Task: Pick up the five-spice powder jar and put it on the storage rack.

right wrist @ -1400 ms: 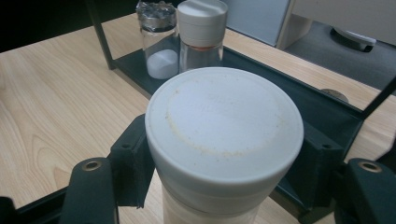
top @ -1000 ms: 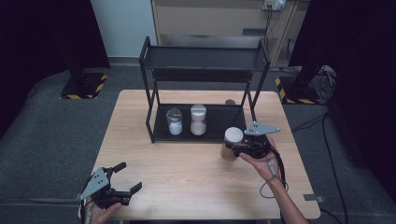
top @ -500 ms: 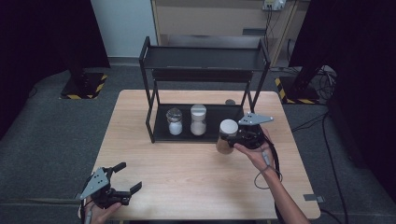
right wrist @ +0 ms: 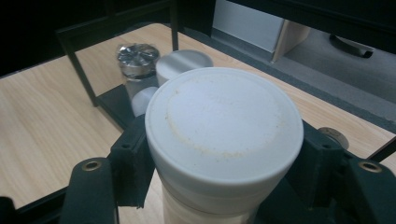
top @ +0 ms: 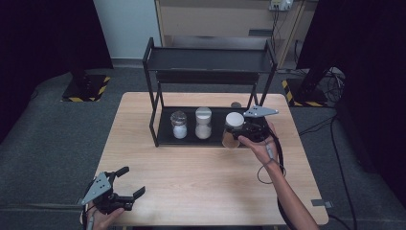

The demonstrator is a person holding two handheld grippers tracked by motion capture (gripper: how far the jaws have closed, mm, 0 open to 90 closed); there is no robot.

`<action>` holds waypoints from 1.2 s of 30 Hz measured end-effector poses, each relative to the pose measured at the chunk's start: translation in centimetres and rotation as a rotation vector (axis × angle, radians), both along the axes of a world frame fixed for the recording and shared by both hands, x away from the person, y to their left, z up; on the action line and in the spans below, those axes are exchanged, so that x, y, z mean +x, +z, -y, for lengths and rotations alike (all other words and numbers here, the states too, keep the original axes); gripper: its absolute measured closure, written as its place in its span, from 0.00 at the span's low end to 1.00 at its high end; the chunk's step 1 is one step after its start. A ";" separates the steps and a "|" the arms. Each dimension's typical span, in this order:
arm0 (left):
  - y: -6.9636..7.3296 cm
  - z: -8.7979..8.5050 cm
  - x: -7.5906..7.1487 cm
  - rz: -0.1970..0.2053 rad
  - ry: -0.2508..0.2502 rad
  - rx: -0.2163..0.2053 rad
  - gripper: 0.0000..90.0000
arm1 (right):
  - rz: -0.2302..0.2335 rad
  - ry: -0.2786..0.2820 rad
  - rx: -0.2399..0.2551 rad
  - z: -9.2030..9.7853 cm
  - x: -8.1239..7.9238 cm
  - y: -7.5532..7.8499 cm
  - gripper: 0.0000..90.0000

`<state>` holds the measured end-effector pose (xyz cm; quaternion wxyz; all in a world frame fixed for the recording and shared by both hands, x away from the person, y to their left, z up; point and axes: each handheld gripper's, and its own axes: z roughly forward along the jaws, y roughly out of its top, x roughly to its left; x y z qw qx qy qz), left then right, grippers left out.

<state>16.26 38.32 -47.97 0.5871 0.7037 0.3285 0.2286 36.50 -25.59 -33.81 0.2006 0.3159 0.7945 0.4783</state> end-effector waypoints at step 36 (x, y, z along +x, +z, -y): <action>0.0 0.0 0.0 -0.002 0.003 -0.002 0.02 | -0.030 -0.147 -0.015 -3.0 4.5 -2.9 0.38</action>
